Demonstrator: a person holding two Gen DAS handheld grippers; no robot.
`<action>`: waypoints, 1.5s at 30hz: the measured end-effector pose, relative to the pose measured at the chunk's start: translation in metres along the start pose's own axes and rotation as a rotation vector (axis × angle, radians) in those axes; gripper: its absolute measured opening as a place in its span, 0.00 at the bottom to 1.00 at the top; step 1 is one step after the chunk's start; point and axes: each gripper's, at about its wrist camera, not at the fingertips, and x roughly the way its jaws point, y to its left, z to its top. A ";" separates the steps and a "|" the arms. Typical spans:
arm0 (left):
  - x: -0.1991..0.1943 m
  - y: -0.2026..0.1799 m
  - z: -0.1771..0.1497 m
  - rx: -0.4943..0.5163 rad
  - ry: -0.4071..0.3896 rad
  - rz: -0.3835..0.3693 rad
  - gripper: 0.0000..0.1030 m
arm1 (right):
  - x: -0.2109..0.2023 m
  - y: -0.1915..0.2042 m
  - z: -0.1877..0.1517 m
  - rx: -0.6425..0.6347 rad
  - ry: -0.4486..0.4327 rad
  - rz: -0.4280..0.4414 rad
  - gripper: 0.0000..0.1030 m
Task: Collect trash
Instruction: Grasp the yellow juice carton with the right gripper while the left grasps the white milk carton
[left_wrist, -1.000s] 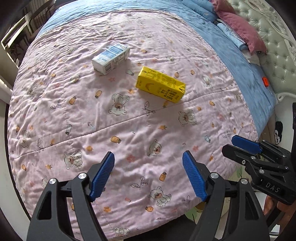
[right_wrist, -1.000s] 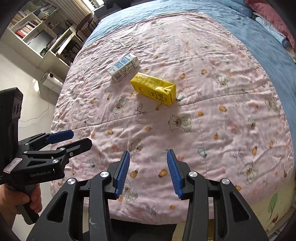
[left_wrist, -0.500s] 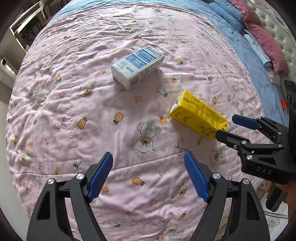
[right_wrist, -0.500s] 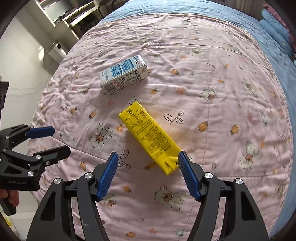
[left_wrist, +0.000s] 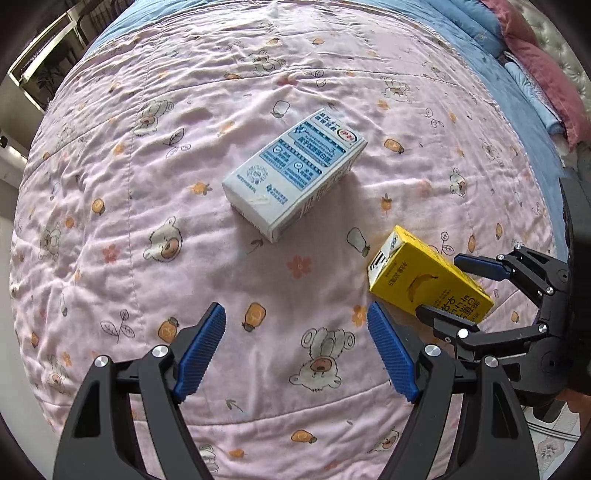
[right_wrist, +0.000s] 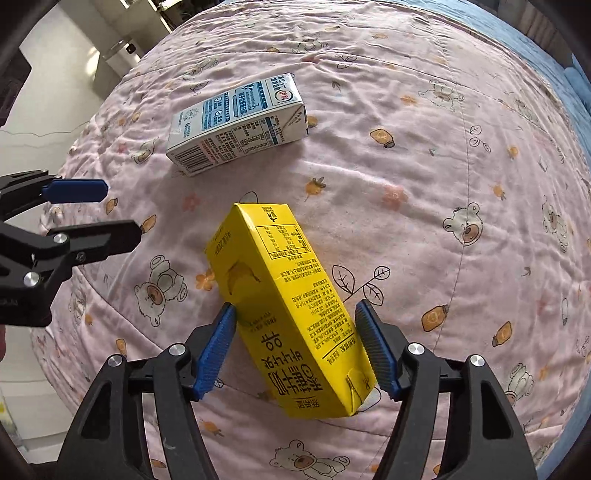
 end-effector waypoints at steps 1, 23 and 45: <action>0.001 0.000 0.006 0.011 -0.003 0.004 0.77 | 0.002 0.001 0.000 -0.003 0.011 0.013 0.63; 0.048 -0.015 0.083 0.305 0.029 0.095 0.77 | 0.003 -0.025 -0.034 0.288 0.008 0.202 0.40; 0.063 -0.037 0.144 0.263 0.050 0.039 0.67 | -0.005 -0.031 -0.039 0.367 -0.023 0.200 0.40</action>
